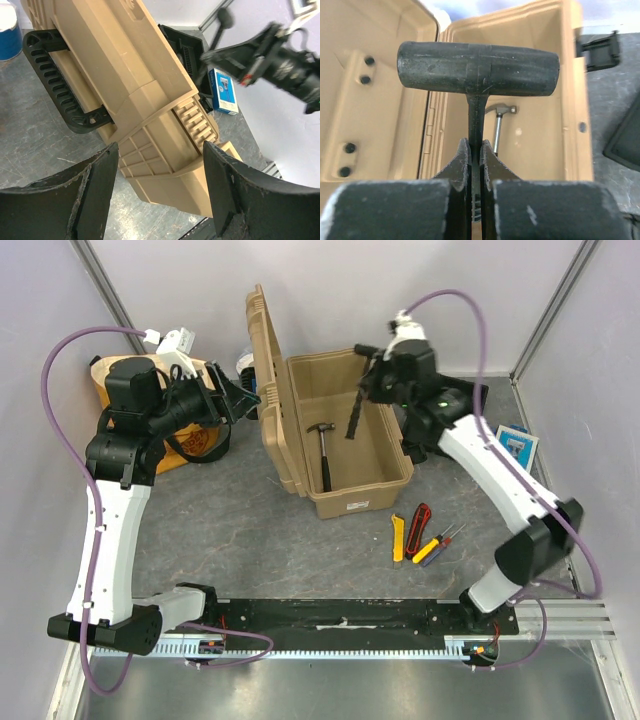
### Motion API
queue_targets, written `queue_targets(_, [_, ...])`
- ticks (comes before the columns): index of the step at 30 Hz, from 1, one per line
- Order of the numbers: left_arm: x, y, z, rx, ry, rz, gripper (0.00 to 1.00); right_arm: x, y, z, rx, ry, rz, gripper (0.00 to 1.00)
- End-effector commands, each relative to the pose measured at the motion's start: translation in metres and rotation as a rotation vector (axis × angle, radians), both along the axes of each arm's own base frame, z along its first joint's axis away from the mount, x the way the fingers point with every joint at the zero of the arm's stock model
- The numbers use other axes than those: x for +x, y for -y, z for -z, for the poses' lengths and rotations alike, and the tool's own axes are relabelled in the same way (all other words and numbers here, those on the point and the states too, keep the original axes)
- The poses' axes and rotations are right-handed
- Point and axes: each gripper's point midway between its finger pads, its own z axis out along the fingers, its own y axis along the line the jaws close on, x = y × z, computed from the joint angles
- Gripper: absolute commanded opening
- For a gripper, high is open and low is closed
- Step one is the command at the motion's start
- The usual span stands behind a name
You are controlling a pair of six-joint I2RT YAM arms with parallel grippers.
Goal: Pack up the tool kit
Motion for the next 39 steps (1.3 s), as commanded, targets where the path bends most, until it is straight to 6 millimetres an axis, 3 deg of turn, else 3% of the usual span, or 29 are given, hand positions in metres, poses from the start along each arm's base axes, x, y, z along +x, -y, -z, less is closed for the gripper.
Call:
queue_targets(1, [0.002, -0.001, -0.008, -0.001, 0.037, -0.012, 0.74, 0.028, -0.025, 0.042, -0.216, 0.016, -0.044, 0.00])
queue_targets(6, [0.000, -0.001, -0.010, -0.029, 0.028, -0.025, 0.74, 0.052, -0.050, 0.120, -0.431, -0.073, -0.078, 0.00])
queue_targets(12, [-0.004, 0.001, -0.009, -0.073, 0.011, -0.029, 0.74, 0.087, -0.057, 0.190, -0.569, -0.151, -0.040, 0.00])
queue_targets(17, [-0.004, 0.000, -0.009, -0.076, 0.013, -0.040, 0.74, 0.107, -0.065, 0.234, -0.629, -0.184, -0.042, 0.00])
queue_targets(22, [-0.005, -0.004, -0.015, -0.072, 0.032, -0.061, 0.74, 0.116, -0.057, 0.259, -0.655, -0.219, 0.018, 0.00])
queue_targets(26, [-0.006, -0.005, -0.018, -0.064, 0.047, -0.067, 0.74, 0.117, -0.057, 0.271, -0.649, -0.243, 0.024, 0.13])
queue_targets(29, [-0.004, -0.006, -0.018, -0.062, 0.048, -0.068, 0.74, 0.117, -0.056, 0.269, -0.645, -0.254, 0.034, 0.29])
queue_targets(31, [-0.003, -0.005, -0.017, -0.061, 0.044, -0.066, 0.74, 0.118, -0.054, 0.247, -0.620, -0.243, 0.072, 0.38])
queue_targets(33, [-0.002, -0.003, -0.016, -0.066, 0.036, -0.054, 0.74, 0.121, -0.054, 0.211, -0.574, -0.191, 0.104, 0.50])
queue_targets(39, [-0.002, 0.001, -0.015, -0.075, 0.024, -0.030, 0.74, 0.121, -0.044, 0.091, -0.447, -0.014, 0.171, 0.55])
